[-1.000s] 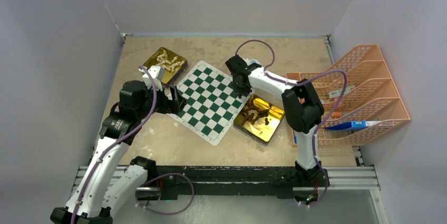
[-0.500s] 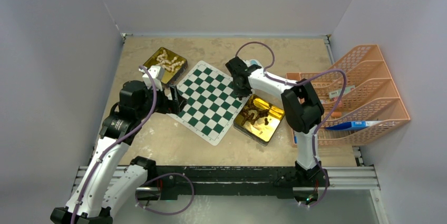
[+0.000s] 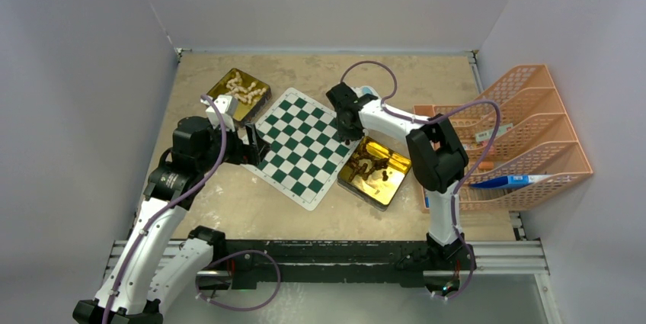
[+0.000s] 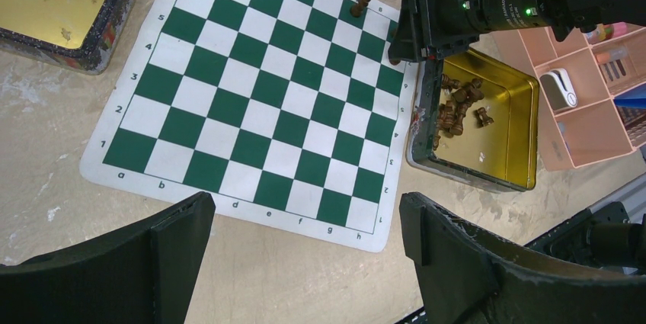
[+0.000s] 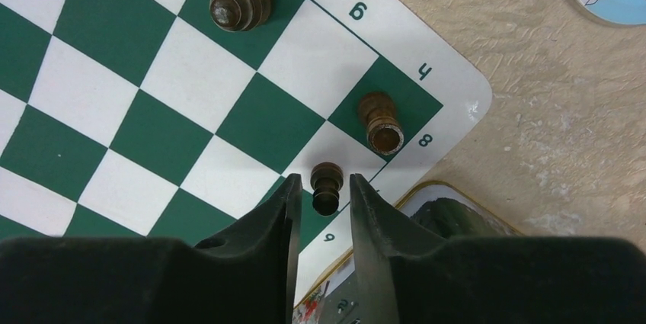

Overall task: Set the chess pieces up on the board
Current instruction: Place the chess piece on the chessboard, then pick up the chess piece from the storage box.

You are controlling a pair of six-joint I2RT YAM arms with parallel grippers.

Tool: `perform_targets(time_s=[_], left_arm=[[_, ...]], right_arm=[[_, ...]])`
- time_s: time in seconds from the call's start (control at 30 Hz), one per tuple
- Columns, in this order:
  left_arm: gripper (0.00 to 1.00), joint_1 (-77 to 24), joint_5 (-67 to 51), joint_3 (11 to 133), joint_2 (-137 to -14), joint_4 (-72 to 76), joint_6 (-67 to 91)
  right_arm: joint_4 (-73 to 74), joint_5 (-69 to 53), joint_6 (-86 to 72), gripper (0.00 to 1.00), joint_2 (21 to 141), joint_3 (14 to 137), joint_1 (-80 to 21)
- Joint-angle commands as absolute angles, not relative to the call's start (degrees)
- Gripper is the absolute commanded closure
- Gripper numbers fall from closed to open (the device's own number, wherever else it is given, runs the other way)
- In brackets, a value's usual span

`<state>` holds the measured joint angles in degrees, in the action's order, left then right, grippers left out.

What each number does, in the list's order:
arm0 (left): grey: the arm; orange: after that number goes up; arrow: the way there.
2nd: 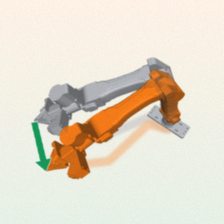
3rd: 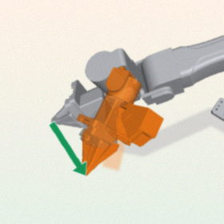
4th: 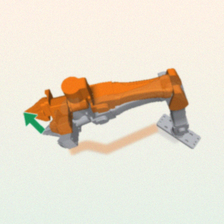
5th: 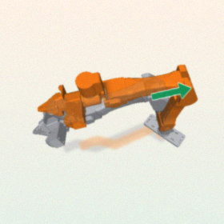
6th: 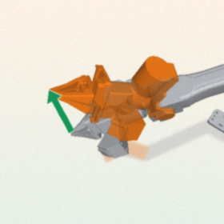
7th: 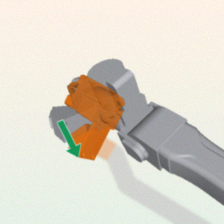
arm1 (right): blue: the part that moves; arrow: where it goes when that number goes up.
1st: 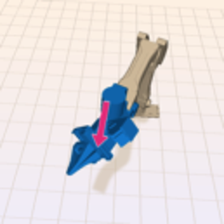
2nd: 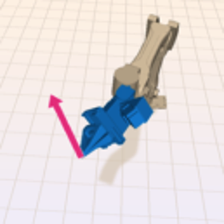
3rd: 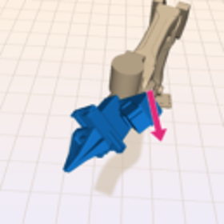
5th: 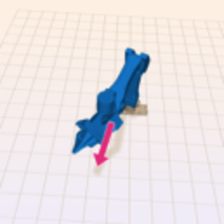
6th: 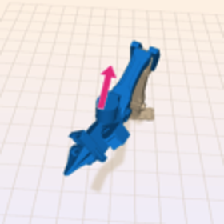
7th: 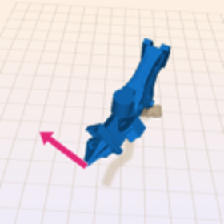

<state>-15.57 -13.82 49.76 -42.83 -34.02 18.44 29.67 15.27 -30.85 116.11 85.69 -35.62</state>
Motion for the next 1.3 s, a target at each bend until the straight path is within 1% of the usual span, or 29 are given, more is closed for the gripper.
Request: perform_targets(time_s=[0.0,0.17,0.63,0.77,1.0,1.13,1.27], left_arm=[[0.08,-16.0,-13.8,49.66,-42.38,-32.35,18.9],[0.08,-16.0,-13.84,49.66,-42.45,-32.4,18.9],[0.08,-15.99,-13.86,49.66,-42.63,-32.45,18.9],[0.08,-16.0,-13.78,49.66,-42.65,-32.43,18.94],[0.08,-16.0,-13.88,49.66,-42.6,-32.41,18.93],[0.08,-16.0,-14.06,49.67,-42.51,-32.35,18.91],[0.08,-16.0,-14.12,49.66,-42.51,-32.41,18.9]], right_arm=[[30.14,15.01,-31.41,0.66,114.45,86.03,-35.51],[30.39,13.72,-31.39,0.63,112.31,86.75,-35.54],[33.93,14.43,-31.75,0.64,105.24,87.25,-35.51],[35.19,15.83,-32.78,0.65,101.4,83.79,-35.54],[35.94,17.9,-35.02,0.67,93.37,73.79,-35.51],[35.95,18.99,-36.23,0.67,91.85,68.95,-35.52],[36.5,20.46,-37.45,0.69,91.35,66.69,-35.13]])
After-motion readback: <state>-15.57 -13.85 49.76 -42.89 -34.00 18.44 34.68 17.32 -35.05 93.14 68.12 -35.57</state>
